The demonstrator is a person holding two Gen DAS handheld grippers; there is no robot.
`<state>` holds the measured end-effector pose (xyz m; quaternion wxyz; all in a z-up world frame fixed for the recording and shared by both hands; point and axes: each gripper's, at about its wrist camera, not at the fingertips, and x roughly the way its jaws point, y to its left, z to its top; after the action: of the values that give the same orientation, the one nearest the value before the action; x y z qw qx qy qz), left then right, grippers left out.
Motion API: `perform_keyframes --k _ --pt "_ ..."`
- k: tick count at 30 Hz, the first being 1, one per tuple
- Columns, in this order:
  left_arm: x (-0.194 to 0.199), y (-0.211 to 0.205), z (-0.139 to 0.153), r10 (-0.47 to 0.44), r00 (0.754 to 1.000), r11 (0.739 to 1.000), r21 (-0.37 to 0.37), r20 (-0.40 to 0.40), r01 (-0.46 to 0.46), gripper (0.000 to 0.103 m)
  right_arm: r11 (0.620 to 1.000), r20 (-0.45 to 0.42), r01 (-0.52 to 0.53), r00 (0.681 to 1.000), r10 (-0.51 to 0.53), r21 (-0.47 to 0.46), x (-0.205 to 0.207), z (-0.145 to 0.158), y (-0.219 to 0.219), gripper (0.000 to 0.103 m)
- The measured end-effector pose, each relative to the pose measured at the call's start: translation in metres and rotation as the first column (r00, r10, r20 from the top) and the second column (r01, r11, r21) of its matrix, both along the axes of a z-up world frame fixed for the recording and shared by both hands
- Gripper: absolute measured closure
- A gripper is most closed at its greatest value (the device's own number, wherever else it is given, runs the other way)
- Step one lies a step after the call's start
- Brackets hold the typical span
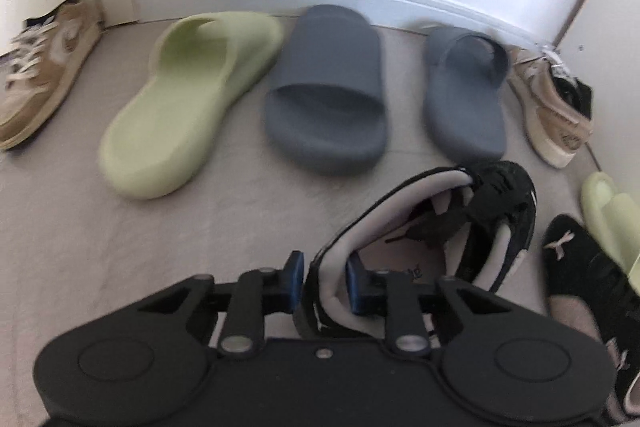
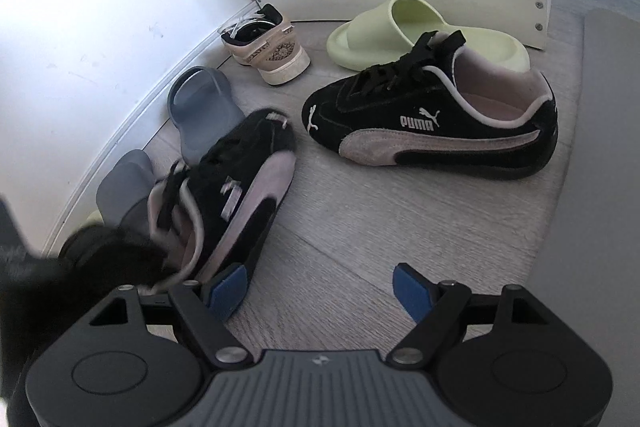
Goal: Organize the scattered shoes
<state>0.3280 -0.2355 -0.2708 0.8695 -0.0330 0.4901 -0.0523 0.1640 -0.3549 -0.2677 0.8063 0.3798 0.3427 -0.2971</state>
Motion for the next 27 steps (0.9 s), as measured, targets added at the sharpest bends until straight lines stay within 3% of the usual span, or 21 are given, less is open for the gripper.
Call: perform_keyframes --k 12,19,21,22,24,25,26,27 --pt "-0.056 0.141 0.006 0.120 0.993 0.980 0.162 -0.003 -0.118 0.080 0.999 0.006 -0.019 1.000 0.019 -0.040 0.001 0.006 0.009 0.021" --pt "-0.067 0.222 0.015 0.301 0.954 0.946 0.122 0.005 -0.299 0.073 0.990 0.012 -0.104 0.994 0.106 -0.093 0.007 0.014 0.025 0.021" --pt "-0.070 0.245 0.018 0.351 0.936 0.931 0.110 0.006 -0.349 0.072 0.974 0.017 -0.196 0.980 0.199 -0.112 0.014 0.017 0.037 0.021" --pt "-0.072 0.257 0.019 0.376 0.927 0.922 0.104 0.006 -0.374 0.069 0.957 0.022 -0.266 0.962 0.271 -0.119 0.020 0.018 0.045 0.021" --pt "-0.075 0.280 0.021 0.424 0.906 0.902 0.092 0.006 -0.423 0.064 0.885 0.022 -0.446 0.892 0.452 -0.136 0.035 0.020 0.067 0.021" --pt "-0.078 0.289 0.023 0.442 0.897 0.894 0.085 0.008 -0.441 0.059 0.865 0.021 -0.482 0.872 0.490 -0.139 0.038 0.020 0.072 0.021" --pt "-0.086 0.288 0.027 0.439 0.898 0.896 0.075 0.017 -0.439 0.058 0.786 0.013 -0.601 0.793 0.609 -0.147 0.048 0.019 0.090 0.021" --pt "-0.091 0.287 0.031 0.434 0.901 0.898 0.070 0.028 -0.435 0.058 0.685 0.002 -0.713 0.693 0.721 -0.151 0.059 0.017 0.109 0.021"
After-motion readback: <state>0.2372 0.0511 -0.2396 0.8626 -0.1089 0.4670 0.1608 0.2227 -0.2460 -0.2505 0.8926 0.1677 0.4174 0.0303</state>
